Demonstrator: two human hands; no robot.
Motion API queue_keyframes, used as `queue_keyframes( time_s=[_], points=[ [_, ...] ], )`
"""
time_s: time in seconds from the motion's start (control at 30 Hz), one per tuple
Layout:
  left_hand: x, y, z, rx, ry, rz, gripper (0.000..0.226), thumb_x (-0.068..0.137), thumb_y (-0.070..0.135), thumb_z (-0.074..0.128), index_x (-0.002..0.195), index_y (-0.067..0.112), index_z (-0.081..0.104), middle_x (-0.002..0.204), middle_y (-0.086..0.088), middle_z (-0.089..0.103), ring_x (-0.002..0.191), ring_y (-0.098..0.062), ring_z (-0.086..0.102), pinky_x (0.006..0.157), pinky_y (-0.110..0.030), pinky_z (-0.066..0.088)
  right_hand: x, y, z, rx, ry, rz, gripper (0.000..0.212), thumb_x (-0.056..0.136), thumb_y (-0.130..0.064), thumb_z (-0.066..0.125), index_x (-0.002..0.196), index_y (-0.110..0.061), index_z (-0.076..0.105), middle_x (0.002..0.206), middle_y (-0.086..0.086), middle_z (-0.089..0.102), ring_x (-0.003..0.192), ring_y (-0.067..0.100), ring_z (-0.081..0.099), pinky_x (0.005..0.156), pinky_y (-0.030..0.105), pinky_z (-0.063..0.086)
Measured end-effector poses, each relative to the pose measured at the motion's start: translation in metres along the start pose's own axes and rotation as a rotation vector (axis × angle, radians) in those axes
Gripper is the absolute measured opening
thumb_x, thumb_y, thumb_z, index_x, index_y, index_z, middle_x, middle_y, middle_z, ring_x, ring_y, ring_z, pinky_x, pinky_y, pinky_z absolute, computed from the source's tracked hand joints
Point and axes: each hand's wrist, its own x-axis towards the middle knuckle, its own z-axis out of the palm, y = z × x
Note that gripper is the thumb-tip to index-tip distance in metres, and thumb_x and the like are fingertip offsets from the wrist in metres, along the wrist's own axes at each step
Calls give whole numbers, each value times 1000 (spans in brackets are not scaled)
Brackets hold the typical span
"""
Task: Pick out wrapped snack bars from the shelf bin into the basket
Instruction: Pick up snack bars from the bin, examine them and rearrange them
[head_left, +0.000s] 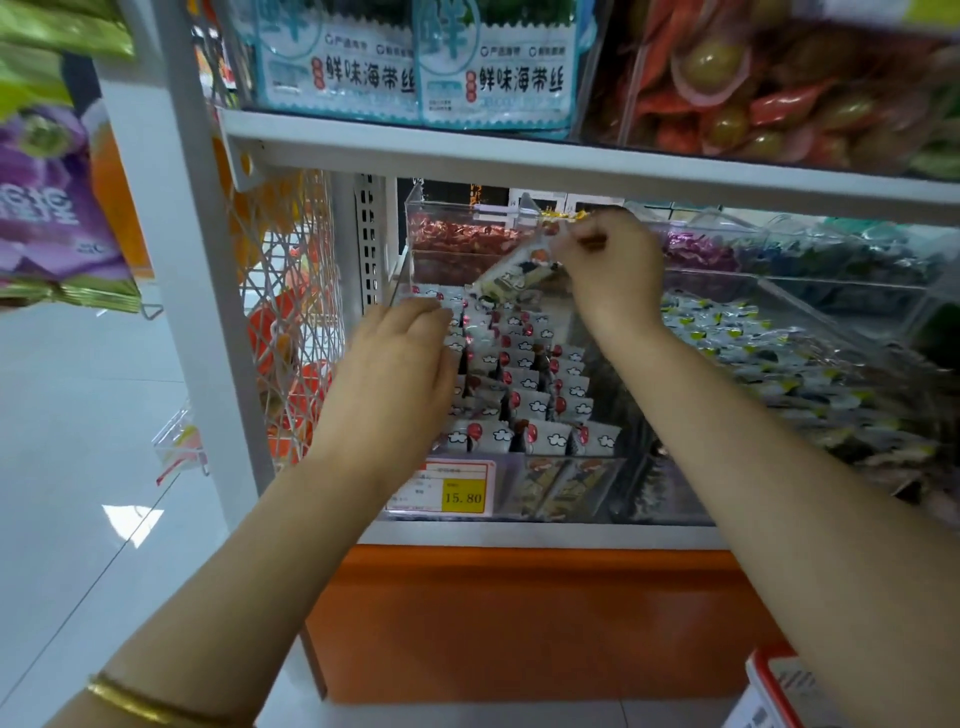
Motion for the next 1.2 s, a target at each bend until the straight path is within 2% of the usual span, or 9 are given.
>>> queue_keyframes(
  time_s=[0.07, 0.17, 0.3, 0.43, 0.57, 0.67, 0.77, 1.0, 1.2],
  points=[
    [-7, 10, -1, -198, -28, -125, 42, 97, 14, 43, 139, 9, 41, 139, -9, 44, 122, -24, 46, 105, -35, 36, -24, -5, -22, 207, 21, 105, 8, 89, -10, 60, 84, -4, 59, 84, 2, 62, 64, 11, 59, 59, 16, 49],
    [-15, 21, -1, -446, -161, -316, 46, 99, 26, 41, 142, 13, 34, 132, -7, 51, 97, -20, 60, 86, -40, 52, -61, -9, -48, 421, -16, 286, 8, 90, -8, 59, 81, -8, 58, 81, 4, 67, 56, 11, 63, 52, 23, 54],
    [-20, 30, -7, -863, -213, -533, 24, 101, 20, 37, 97, 12, 60, 93, -13, 68, 74, -15, 67, 69, -33, 58, -96, -12, -63, 689, -69, 478, 6, 91, -4, 56, 85, -1, 59, 77, 9, 65, 57, 13, 64, 52, 23, 53],
    [-18, 33, -9, -1181, -209, -668, 27, 101, 20, 35, 96, 9, 60, 76, -9, 68, 56, -10, 63, 47, -19, 50, -109, -9, -66, 866, -114, 547, 6, 91, 0, 54, 92, 2, 58, 80, 11, 65, 63, 15, 68, 57, 22, 54],
    [-16, 27, -8, -1207, -179, -718, 27, 101, 24, 39, 84, 12, 56, 55, -1, 60, 44, -9, 49, 39, -18, 40, -114, -5, -65, 970, -151, 588, 22, 87, 9, 52, 109, 6, 57, 90, 15, 65, 71, 18, 70, 63, 21, 55],
    [-15, 26, -8, -1297, -197, -753, 26, 99, 22, 43, 76, 13, 52, 54, 1, 56, 42, -6, 43, 36, -16, 36, -114, -1, -64, 973, -168, 602, 30, 88, 11, 50, 117, 8, 54, 95, 17, 64, 74, 18, 70, 67, 21, 56],
    [-15, 28, -9, -1378, -245, -725, 27, 97, 16, 44, 73, 9, 54, 56, -1, 61, 43, -4, 48, 39, -14, 42, -110, 3, -66, 1022, -134, 641, 27, 88, 13, 49, 114, 9, 56, 93, 16, 64, 71, 17, 70, 64, 20, 55],
    [-14, 31, -13, -1447, -355, -622, 13, 91, -1, 45, 88, -1, 57, 69, -9, 72, 53, -7, 65, 49, -14, 51, -106, 8, -66, 1005, -95, 660, 22, 90, 11, 47, 109, 9, 58, 85, 15, 64, 64, 15, 69, 60, 20, 55],
    [-16, 31, -14, -1437, -392, -552, 17, 90, -6, 45, 98, 1, 58, 75, -12, 72, 59, -11, 68, 53, -15, 54, -107, 9, -66, 913, -66, 632, 11, 87, -19, 63, 80, -10, 62, 73, 5, 65, 62, 17, 66, 54, 25, 54]
  ],
)
